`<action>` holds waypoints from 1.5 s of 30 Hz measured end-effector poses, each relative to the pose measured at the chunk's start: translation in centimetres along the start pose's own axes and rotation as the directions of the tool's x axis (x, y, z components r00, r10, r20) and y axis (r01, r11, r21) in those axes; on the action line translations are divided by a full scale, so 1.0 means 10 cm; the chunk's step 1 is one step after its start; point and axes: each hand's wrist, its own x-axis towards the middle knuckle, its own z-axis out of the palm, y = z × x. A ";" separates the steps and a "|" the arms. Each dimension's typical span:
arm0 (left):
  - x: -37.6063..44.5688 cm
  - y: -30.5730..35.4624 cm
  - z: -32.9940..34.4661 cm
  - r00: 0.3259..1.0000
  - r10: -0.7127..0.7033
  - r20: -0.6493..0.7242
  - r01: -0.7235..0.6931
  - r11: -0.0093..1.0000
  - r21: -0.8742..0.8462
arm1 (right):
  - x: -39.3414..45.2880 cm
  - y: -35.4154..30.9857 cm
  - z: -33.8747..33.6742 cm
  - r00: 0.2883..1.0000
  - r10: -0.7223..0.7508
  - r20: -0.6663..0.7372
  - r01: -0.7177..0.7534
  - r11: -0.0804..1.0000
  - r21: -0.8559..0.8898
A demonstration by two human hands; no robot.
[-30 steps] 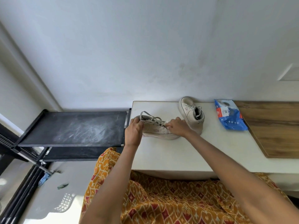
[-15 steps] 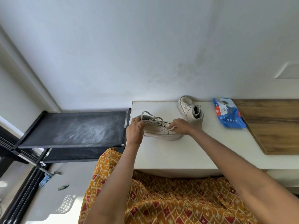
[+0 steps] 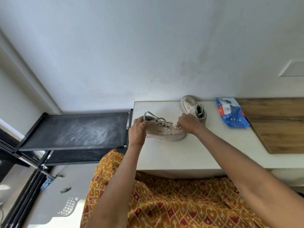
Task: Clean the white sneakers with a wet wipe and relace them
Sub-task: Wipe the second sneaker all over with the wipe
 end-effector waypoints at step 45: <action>-0.28 0.03 0.04 0.995 0.094 0.033 -0.094 0.995 -0.014 | -0.15 -0.06 0.28 0.921 -0.025 -0.388 0.074 0.991 0.111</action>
